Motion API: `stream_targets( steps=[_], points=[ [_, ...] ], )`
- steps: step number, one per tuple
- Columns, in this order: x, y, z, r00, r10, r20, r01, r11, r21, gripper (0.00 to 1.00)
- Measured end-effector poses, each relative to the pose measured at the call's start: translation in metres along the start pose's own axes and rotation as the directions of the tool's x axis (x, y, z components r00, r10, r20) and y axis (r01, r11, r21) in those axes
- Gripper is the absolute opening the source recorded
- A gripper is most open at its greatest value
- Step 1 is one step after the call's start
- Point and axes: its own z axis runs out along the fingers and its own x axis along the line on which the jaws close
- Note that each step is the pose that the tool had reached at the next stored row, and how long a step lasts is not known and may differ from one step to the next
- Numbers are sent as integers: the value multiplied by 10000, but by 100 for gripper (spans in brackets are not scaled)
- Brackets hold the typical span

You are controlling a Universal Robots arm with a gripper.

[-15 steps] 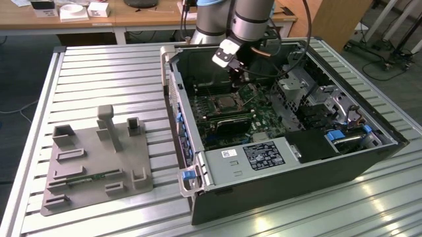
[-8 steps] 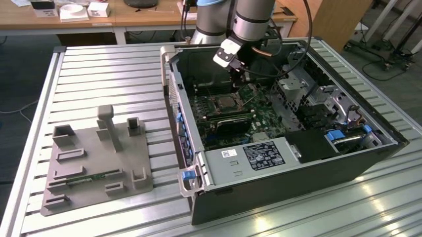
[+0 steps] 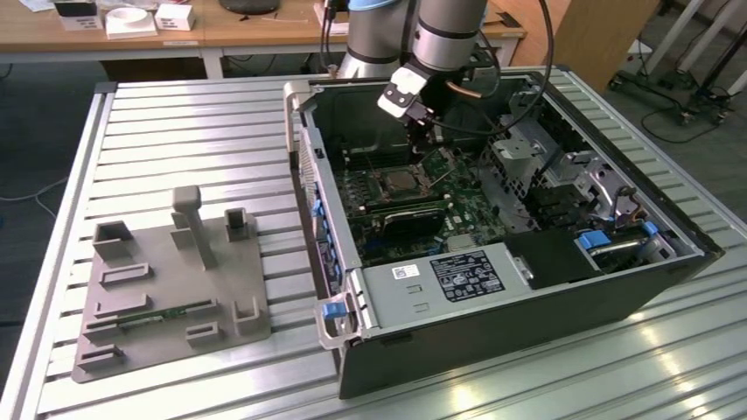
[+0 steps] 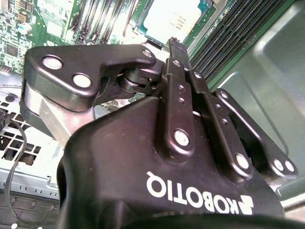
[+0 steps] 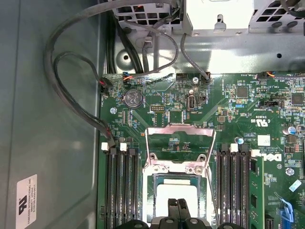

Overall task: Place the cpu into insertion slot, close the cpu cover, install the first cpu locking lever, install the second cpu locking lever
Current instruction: 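Close the cpu cover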

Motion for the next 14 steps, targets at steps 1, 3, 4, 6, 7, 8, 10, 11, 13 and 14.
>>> stream_targets(
  steps=[1, 3, 4, 6, 7, 8, 10, 11, 13, 14],
  points=[
    [0, 0, 0, 10000, 0, 0, 0, 10000, 0, 10],
    [0, 0, 0, 10000, 0, 1, 0, 10000, 0, 10],
    [0, 0, 0, 10000, 0, 12, 0, 10000, 0, 10],
    [0, 0, 0, 10000, -1, 23, 1, 10000, 0, 10],
    [0, 0, 0, 10000, 0, 23, 0, 10000, 0, 10],
    [0, 0, 0, 10000, 0, 24, 0, 10000, 0, 10],
    [0, 0, 0, 10000, 0, 25, 0, 10000, 0, 10],
    [0, 0, 0, 10000, -1, 25, 1, 10000, -1, 10],
    [0, 1, 0, 10000, 0, 26, 0, 10000, 0, 10],
    [0, 3, 0, 10000, 1, 26, -1, 10000, 0, 10]
  ],
)
